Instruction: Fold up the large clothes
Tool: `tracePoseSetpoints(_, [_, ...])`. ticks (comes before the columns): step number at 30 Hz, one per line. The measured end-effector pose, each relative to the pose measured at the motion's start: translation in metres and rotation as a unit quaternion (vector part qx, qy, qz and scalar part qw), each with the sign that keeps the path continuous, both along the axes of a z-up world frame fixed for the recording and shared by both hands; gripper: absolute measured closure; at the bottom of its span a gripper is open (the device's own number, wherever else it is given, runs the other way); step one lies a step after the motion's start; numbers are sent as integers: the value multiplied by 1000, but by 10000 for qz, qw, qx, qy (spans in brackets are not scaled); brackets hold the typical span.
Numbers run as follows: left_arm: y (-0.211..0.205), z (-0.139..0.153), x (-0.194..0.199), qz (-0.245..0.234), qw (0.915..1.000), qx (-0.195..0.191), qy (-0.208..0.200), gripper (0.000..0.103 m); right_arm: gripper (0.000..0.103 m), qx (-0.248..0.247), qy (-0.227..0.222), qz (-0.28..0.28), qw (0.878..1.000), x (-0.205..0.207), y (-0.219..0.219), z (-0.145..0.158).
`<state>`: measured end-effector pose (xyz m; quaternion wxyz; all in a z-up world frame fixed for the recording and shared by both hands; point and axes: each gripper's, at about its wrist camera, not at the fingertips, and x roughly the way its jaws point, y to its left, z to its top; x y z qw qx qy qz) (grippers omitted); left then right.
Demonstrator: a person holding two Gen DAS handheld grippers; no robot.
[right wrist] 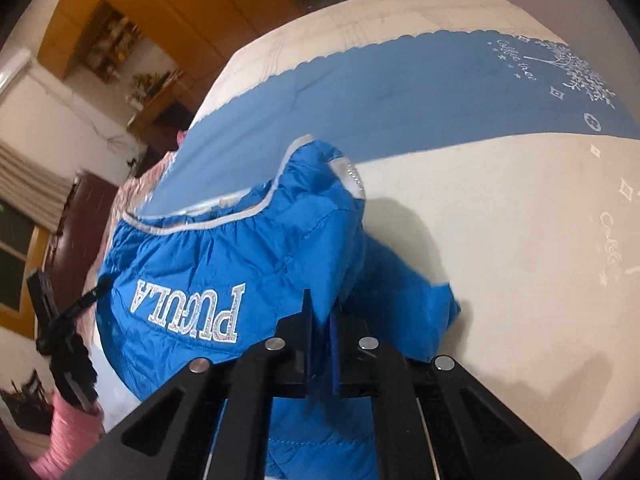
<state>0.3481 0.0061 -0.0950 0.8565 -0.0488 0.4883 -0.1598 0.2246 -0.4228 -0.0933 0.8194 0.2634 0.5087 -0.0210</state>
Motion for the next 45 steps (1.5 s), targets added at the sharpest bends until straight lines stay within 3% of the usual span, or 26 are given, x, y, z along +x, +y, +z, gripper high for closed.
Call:
tracePoseSetpoints(4, [-8, -42, 24, -9, 9986, 352, 398, 87, 96, -206, 604, -103, 9979, 13, 6, -41])
tracePoseSetpoints(9, [-4, -65, 34, -30, 9977, 208, 642, 81, 92, -3, 629, -227, 9978, 7, 6, -65])
tracePoseSetpoints(13, [-3, -49, 34, 96, 9972, 355, 653, 78, 86, -74, 529, -419, 9977, -2, -2, -46])
tracePoseSetpoints(16, [2, -14, 16, 332, 9987, 334, 182, 78, 85, -433, 164, -602, 9971, -25, 4, -9])
tracePoseSetpoints(20, [-26, 21, -20, 153, 9978, 524, -378, 78, 85, -554, -284, -401, 9973, -39, 43, 23])
tracePoseSetpoints(26, [-81, -4, -51, -312, 9972, 608, -315, 77, 85, -803, -334, -54, 9962, -27, 107, 1])
tracePoseSetpoints(31, [-91, -44, -59, -487, 9949, 840, -258, 77, 85, -1174, -201, -26, 9929, -22, 124, -30])
tracePoseSetpoints(35, [-98, -64, -64, -710, 9895, 1139, -544, 77, 87, -1517, -402, 76, 9876, -24, 135, -55])
tracePoseSetpoints(40, [-94, -58, -59, -612, 9927, 979, -359, 78, 87, -1315, -404, -26, 9905, -24, 128, -51])
tracePoseSetpoints(45, [-89, -26, -86, -748, 9936, 681, -500, 72, 84, -1265, -779, 170, 9888, -45, 141, -11])
